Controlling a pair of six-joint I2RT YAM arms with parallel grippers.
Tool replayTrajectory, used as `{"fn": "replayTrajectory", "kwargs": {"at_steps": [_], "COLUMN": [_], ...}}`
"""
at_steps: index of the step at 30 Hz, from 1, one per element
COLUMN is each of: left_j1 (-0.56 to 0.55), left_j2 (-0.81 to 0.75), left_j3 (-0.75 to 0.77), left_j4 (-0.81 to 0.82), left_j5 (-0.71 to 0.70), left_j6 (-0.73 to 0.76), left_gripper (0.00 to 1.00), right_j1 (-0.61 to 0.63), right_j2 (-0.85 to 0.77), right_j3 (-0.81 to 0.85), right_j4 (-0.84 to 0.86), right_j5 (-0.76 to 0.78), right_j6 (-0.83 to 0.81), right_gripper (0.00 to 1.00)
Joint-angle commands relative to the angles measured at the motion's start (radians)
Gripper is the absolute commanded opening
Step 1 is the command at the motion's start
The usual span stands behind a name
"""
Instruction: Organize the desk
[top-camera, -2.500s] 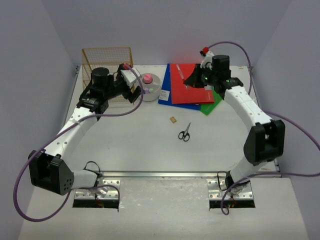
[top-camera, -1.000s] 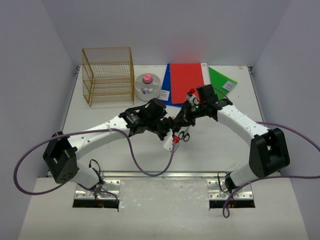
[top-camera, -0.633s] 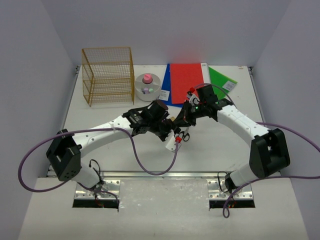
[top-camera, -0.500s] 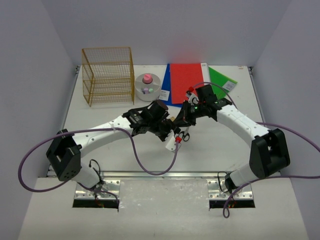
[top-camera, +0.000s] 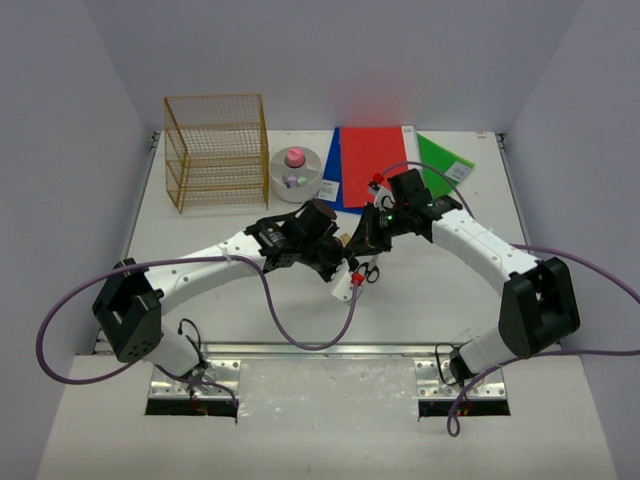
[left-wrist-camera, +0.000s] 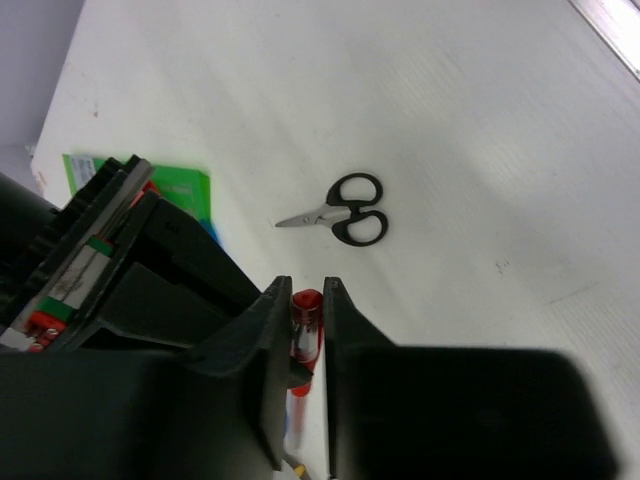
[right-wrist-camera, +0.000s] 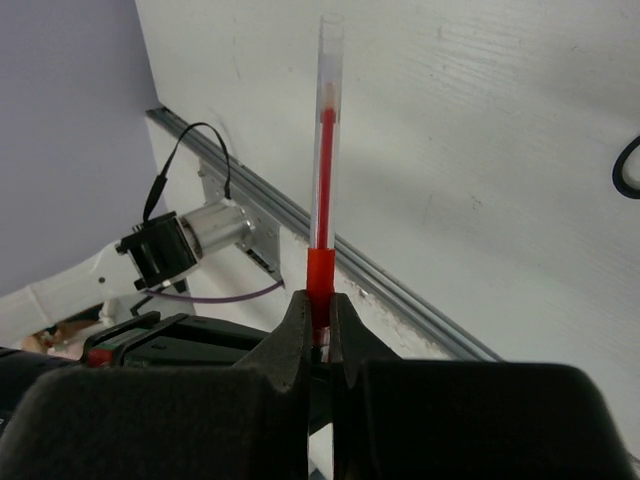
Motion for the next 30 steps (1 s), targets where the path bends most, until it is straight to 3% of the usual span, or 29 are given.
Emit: {"fn": "replayTrajectory", "kwargs": {"at_steps": [1,3,6,8,11,12,14,17,23,30], "left_j1": [0.011,0.011,0.011,0.012,0.030,0.053,0.087,0.177,0.355,0.567], "left_j2": [-0.001,-0.009,-0.039,-0.076,-0.142,-0.174,-0.208,-0.273,-0.271,-0.065], "left_j3": [0.017,0.015,0.016,0.014,0.001,-0.003,-0.030,-0.088,-0.168,-0.068], "left_j4": [0.059,0.068,0.057,0.064,0.184,0.218,0.351,0.554,0.820,0.968], "left_j5": [-0.060,-0.063,-0.063,-0.062,-0.058,-0.051,-0.105,-0.203,-0.323,-0.050], "left_j6": [-0.035,-0.053,-0.092,-0.142,-0.369,-0.517,-0.765,-1.001,-1.095,-1.168], "left_gripper": [0.00,0.00,0.00,0.00,0.00,0.00,0.00,0.00,0.00,0.00], "right_j1": [0.018,0.020,0.017,0.007,-0.053,-0.096,-0.179,-0.258,-0.316,-0.321], "right_j2": [-0.021,-0.019,-0.016,-0.008,0.013,0.020,0.043,0.054,0.061,0.064], "right_j3": [0.046,0.048,0.093,0.136,0.256,0.280,0.351,0.401,0.378,0.288], "right_j4": [-0.038,-0.029,-0.030,-0.034,-0.028,-0.018,0.007,0.041,0.069,0.106], "right_j5": [-0.016,-0.032,-0.038,-0.033,-0.020,-0.025,-0.034,-0.016,0.008,0.009], "right_j6": [-0.056,-0.063,-0.082,-0.093,-0.067,-0.054,-0.017,-0.022,-0.044,-0.012], "right_gripper": [0.00,0.20,0.73,0.98,0.99,0.99,0.99,0.99,0.99,0.99]}}
